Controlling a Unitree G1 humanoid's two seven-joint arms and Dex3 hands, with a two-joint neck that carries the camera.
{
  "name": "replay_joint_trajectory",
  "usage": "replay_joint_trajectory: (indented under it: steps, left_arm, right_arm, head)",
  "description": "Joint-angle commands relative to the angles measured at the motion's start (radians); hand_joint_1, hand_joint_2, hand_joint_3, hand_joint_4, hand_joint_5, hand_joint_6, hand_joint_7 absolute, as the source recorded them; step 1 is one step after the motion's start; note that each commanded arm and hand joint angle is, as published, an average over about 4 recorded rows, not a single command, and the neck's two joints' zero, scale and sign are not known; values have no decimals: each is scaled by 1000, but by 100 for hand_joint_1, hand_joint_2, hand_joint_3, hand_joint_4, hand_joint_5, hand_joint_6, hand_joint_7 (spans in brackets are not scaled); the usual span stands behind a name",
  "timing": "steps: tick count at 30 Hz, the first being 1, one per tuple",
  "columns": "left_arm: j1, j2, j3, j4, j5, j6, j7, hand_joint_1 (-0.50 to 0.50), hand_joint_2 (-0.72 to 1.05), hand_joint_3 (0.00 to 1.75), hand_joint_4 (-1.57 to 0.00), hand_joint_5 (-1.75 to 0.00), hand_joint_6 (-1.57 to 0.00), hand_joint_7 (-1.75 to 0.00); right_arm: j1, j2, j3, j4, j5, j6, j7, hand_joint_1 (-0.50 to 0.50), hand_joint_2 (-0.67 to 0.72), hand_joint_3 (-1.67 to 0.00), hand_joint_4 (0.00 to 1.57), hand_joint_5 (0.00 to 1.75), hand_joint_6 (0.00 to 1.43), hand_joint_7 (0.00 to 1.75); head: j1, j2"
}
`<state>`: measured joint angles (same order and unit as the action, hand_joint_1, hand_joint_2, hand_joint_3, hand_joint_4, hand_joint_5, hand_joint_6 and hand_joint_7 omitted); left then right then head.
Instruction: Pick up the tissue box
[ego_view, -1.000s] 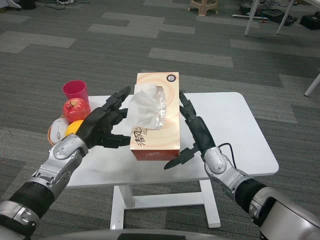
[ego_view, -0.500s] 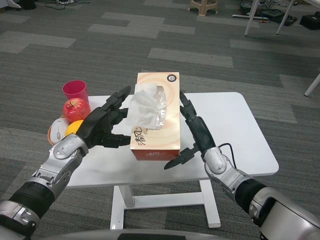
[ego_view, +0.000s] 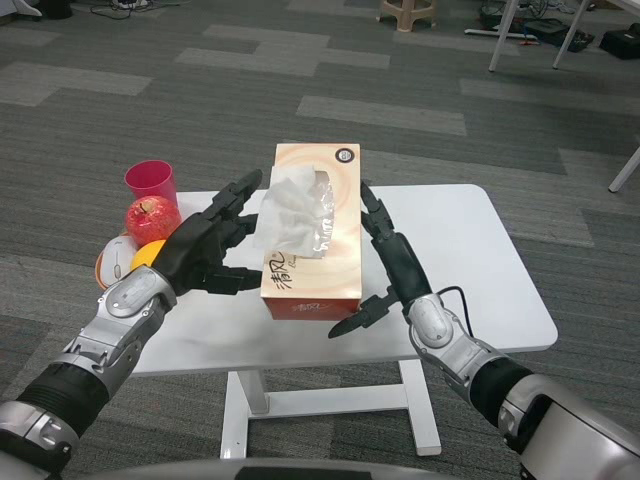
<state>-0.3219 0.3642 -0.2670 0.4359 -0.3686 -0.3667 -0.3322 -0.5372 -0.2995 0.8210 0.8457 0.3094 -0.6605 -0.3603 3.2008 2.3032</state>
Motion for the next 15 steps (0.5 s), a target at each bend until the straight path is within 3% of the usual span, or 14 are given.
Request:
replay_joint_trajectory:
  steps: [1, 9, 15]
  left_arm:
    - [-4, -16, -9, -22, -9, -9, -11, 50, 105, 11, 0, -92, 0, 0]
    - [-2, -16, -9, -22, -9, -9, -11, 50, 105, 17, 0, -92, 0, 0]
    - [-2, -16, -10, -22, -9, -9, -11, 50, 105, 13, 0, -92, 0, 0]
  right_arm:
    - [3, 13, 9, -19, -15, -7, 14, -46, 3, -24, 23, 0, 3, 7]
    - [5, 13, 9, -20, -15, -7, 14, -46, 3, -24, 23, 0, 3, 7]
    - [5, 13, 9, -20, -15, -7, 14, -46, 3, -24, 23, 0, 3, 7]
  head:
    - [0, -1]
    - [-1, -2]
    - [-1, -3]
